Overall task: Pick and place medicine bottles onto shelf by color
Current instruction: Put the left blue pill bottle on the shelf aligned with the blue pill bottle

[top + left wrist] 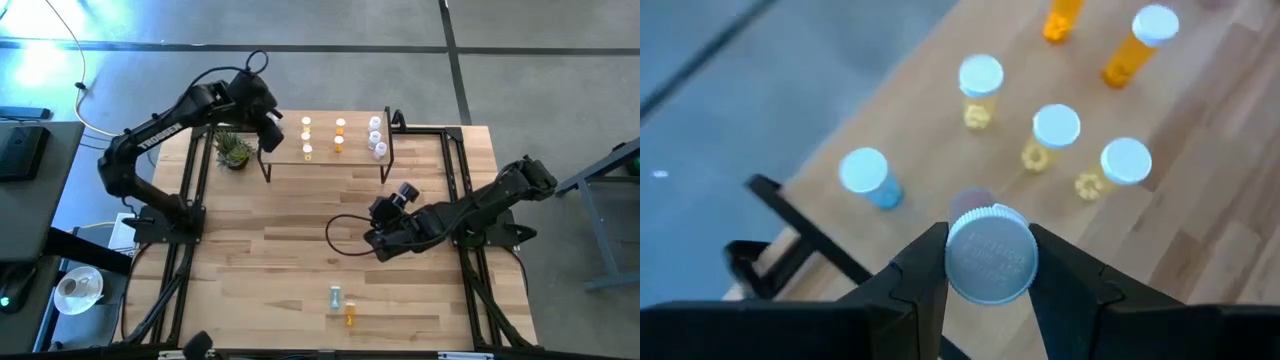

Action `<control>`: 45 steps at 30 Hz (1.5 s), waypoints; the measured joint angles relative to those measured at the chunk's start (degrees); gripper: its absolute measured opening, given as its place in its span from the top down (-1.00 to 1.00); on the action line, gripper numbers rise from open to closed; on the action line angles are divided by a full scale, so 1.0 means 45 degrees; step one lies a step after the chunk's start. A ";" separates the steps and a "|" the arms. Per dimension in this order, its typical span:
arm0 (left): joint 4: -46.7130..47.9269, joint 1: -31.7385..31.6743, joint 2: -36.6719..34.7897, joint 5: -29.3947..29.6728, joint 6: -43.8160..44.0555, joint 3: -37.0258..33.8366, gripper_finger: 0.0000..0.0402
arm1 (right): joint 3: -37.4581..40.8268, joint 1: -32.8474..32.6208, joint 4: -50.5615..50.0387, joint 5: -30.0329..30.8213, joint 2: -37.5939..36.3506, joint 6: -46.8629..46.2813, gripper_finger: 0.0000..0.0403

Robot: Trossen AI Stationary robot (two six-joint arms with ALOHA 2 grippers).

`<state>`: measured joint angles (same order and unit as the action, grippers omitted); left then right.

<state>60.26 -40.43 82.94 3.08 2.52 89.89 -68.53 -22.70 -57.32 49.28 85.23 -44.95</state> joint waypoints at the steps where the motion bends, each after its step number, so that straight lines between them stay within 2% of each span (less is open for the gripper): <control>1: 0.0016 -0.0107 0.0124 -0.0324 -0.0113 0.0000 0.44 | 0.0000 0.0071 -0.0004 0.0004 0.0000 0.0000 0.18; 5: 0.0824 -0.0457 0.0667 -0.1292 -0.0565 0.0400 0.44 | 0.0000 0.0350 -0.0058 0.0003 0.0000 0.0007 0.18; 11: 0.2236 -0.0700 0.1711 -0.0974 -0.0607 0.1680 0.44 | 0.0000 0.0672 -0.0083 -0.0015 0.0000 0.0097 0.18; 18: 0.2898 -0.0712 0.2592 -0.0978 -0.0647 0.1870 0.44 | 0.0000 0.0855 -0.0097 -0.0049 0.0000 0.0102 0.18; 28: 0.2959 -0.0712 0.3359 -0.0971 -0.0748 0.1870 0.44 | 0.0000 0.0855 -0.0117 -0.0049 0.0000 0.0107 0.18; 45: 0.2354 -0.0712 0.3490 -0.0867 -0.0554 0.1870 0.44 | 0.0000 0.0855 -0.0107 -0.0047 0.0000 0.0107 0.18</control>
<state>70.86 -43.64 98.65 -0.82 0.03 98.30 -68.53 -18.85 -57.80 49.07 85.23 -44.47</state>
